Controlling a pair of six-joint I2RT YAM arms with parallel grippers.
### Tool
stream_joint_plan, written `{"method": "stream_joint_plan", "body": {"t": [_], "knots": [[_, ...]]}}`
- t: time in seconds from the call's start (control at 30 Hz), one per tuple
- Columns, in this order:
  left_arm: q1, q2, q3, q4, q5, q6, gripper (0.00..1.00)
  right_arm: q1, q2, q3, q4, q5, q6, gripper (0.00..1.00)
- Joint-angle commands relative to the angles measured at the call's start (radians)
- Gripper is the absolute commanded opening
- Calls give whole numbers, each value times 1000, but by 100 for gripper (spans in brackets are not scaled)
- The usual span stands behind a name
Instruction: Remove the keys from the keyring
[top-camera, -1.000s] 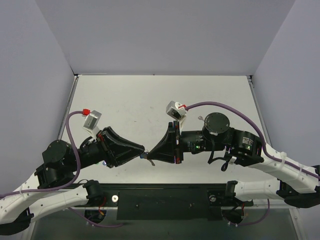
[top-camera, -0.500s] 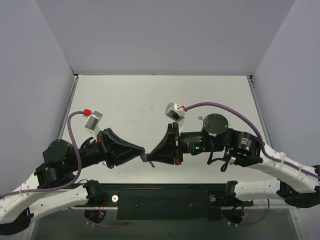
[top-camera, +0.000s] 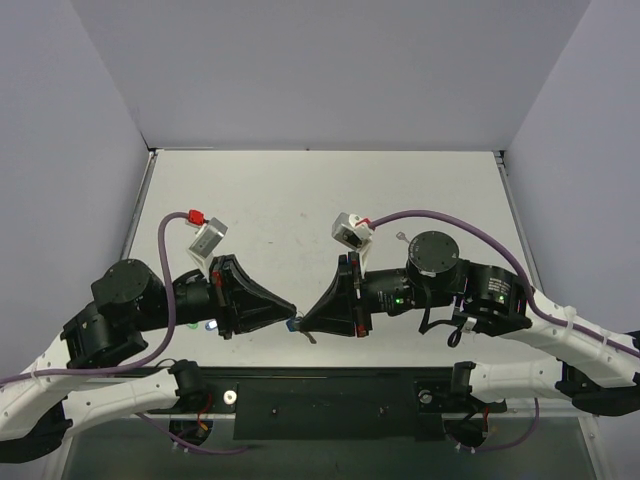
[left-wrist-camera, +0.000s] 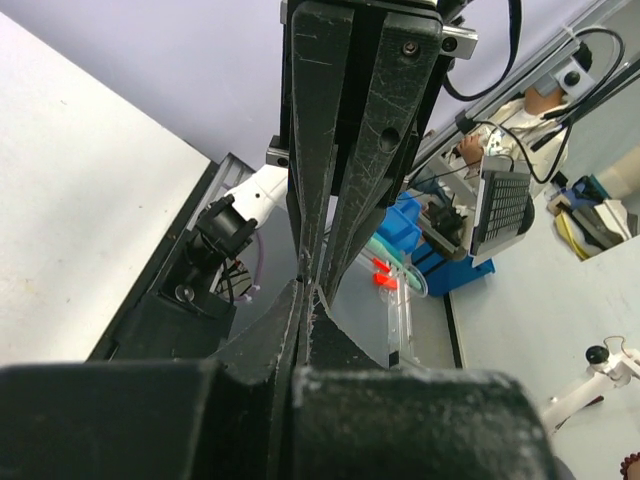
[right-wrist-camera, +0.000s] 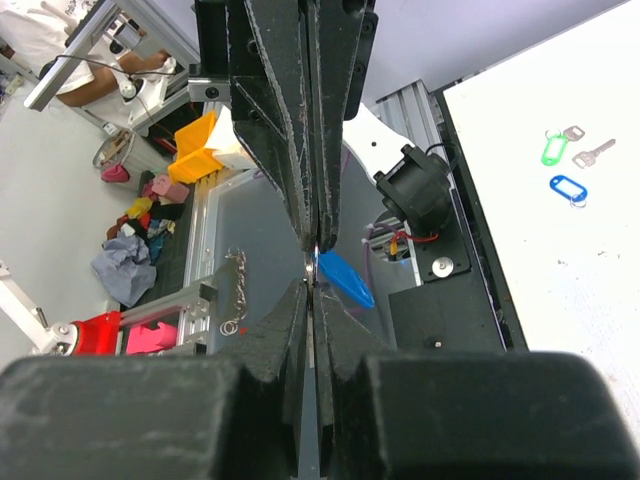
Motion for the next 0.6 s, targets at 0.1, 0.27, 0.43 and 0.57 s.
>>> {"method": "stream_joint_plan", "body": {"t": [0.1, 0.27, 0.43, 0.57], "knots": [[-4, 46, 111, -101, 148, 68, 0, 0, -14, 4, -27, 20, -12, 0], [-5, 76, 134, -118, 206, 74, 0, 4, -4, 9, -34, 21, -12, 0], [-4, 113, 183, -216, 216, 107, 0, 11, -8, 7, -46, 35, -13, 0], [-4, 150, 226, -306, 220, 142, 0, 12, -10, 12, -66, 43, -21, 0]]}}
